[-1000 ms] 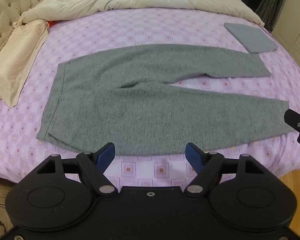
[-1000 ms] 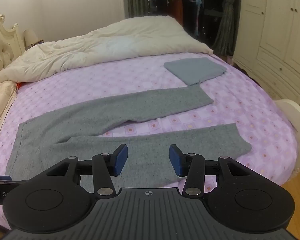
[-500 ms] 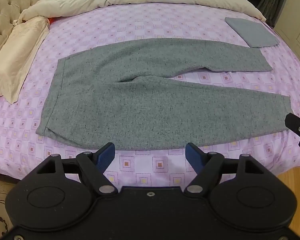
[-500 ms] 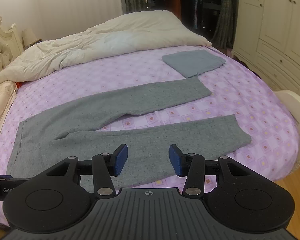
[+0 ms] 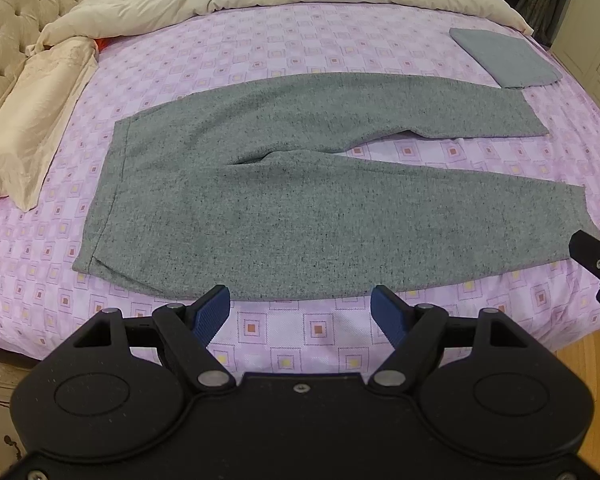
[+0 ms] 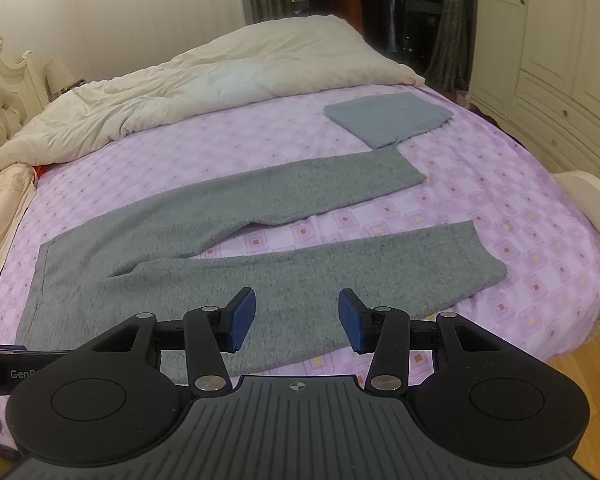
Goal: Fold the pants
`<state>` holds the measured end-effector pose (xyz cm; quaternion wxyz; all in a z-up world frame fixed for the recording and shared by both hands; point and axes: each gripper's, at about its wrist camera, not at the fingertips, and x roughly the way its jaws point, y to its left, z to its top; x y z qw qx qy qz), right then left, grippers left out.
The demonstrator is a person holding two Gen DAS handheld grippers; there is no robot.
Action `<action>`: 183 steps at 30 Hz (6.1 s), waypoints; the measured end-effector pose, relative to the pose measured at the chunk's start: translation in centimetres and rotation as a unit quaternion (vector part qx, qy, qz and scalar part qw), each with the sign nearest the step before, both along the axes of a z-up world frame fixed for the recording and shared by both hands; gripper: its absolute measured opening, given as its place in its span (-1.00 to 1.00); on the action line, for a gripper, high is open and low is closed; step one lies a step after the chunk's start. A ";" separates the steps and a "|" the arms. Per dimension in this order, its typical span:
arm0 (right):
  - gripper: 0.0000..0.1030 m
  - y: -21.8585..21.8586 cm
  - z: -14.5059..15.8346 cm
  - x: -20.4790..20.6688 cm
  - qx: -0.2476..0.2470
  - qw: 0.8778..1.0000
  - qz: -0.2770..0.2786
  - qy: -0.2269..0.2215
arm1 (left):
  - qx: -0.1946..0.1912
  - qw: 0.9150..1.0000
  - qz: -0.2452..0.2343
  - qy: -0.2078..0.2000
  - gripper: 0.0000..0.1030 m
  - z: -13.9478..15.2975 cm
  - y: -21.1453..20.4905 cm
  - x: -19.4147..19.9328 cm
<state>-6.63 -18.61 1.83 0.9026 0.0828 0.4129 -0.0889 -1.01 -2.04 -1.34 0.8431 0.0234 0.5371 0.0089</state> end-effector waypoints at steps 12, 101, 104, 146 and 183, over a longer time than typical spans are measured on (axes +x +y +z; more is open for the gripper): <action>-0.13 -0.6 -0.3 0.1 0.010 1.000 -0.007 -0.001 | 0.017 1.000 -0.017 0.008 0.51 -0.4 -1.1 0.1; -0.95 -32.3 -14.7 17.3 0.085 0.990 0.018 0.114 | 0.071 0.981 0.160 0.089 0.33 -7.4 -13.2 10.0; -1.00 -33.3 -16.0 19.5 0.087 0.988 -0.006 0.129 | 0.068 0.981 0.162 0.084 0.33 -7.5 -13.4 9.9; -0.44 -30.7 -11.5 12.4 0.077 0.991 -0.053 0.098 | 0.085 0.980 0.150 0.101 0.33 -8.6 -10.2 8.7; -0.49 -25.9 -16.2 29.8 0.009 0.988 -0.098 0.120 | 0.113 0.983 0.114 0.084 0.34 -10.8 -0.1 21.8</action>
